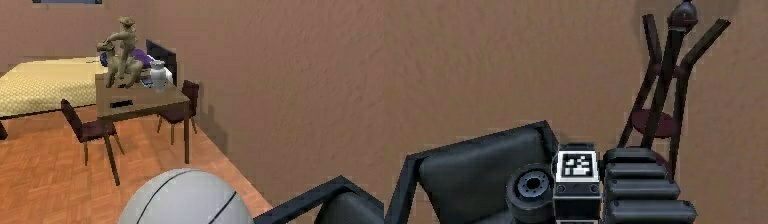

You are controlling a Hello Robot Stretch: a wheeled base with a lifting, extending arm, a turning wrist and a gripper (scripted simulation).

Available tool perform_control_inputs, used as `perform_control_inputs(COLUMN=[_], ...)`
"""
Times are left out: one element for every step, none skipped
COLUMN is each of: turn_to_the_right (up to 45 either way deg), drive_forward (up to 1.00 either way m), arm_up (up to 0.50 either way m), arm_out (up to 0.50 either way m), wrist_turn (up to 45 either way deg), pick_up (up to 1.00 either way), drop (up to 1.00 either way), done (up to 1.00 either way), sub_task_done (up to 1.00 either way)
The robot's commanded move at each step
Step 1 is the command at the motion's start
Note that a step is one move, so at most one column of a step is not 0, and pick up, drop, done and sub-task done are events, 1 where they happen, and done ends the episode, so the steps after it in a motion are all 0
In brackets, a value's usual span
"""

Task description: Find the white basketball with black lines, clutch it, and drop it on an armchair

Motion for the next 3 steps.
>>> perform_control_inputs(turn_to_the_right=[0.0, 45.0, 45.0], drive_forward=[0.05, 0.00, 0.00], arm_up=[0.00, 0.00, 0.00], arm_out=[0.00, 0.00, 0.00], wrist_turn=[0.0, 0.0, 0.0], pick_up=[0.00, 0.00, 0.00], drop=[0.00, 0.00, 0.00], done=[0.00, 0.00, 0.00], sub_task_done=[0.00, 0.00, 0.00])
